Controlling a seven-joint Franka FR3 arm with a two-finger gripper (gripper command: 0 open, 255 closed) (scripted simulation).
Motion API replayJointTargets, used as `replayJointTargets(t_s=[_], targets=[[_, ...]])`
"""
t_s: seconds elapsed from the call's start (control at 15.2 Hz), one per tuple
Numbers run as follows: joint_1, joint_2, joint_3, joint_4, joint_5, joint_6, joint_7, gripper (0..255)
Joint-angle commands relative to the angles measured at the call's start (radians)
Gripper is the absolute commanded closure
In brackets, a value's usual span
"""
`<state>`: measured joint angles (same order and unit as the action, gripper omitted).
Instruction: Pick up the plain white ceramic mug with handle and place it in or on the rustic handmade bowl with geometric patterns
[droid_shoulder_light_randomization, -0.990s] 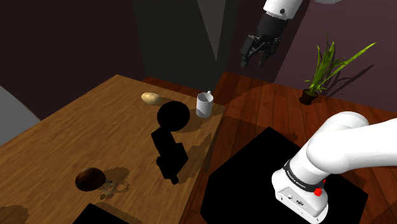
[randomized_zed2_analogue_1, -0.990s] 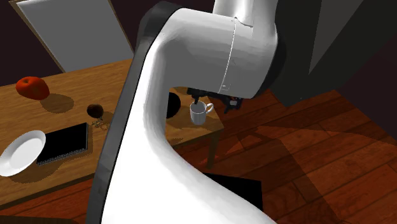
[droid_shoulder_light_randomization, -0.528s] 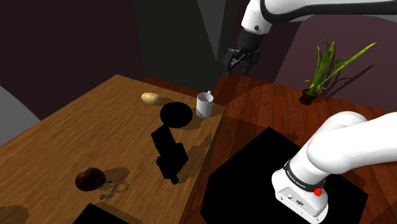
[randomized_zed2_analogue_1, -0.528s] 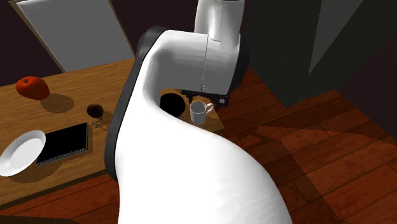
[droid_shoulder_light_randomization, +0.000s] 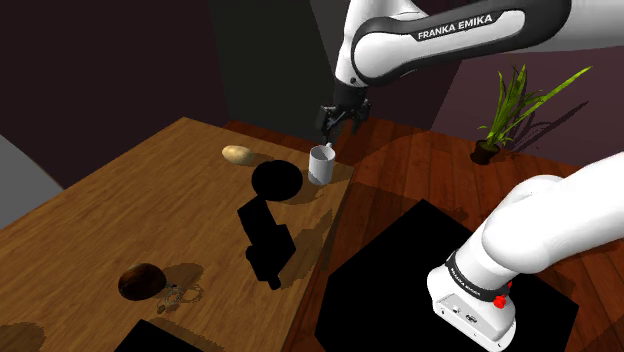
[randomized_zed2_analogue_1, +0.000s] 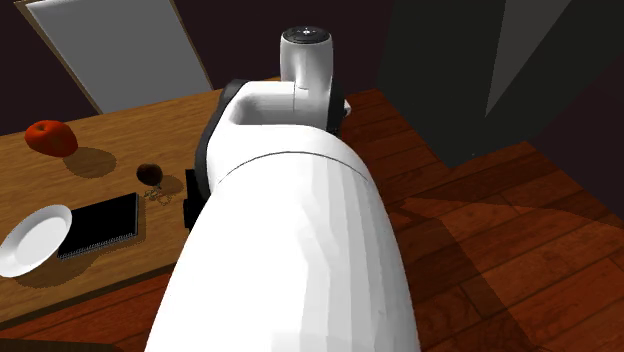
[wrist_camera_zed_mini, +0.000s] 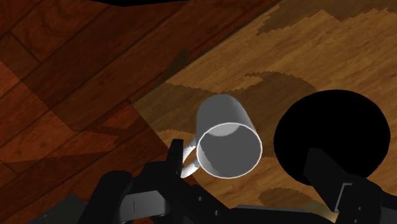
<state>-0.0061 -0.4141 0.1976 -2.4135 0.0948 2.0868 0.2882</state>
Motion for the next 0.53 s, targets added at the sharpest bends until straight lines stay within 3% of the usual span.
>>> replayJointTargets(t_s=[0.0, 0.46], targets=[[-0.003, 0.073, 0.028, 0.015, -0.02, 0.055, 0.033, 0], [-0.014, 0.312, 0.093, 0.097, -0.131, 0.188, 0.158, 0]])
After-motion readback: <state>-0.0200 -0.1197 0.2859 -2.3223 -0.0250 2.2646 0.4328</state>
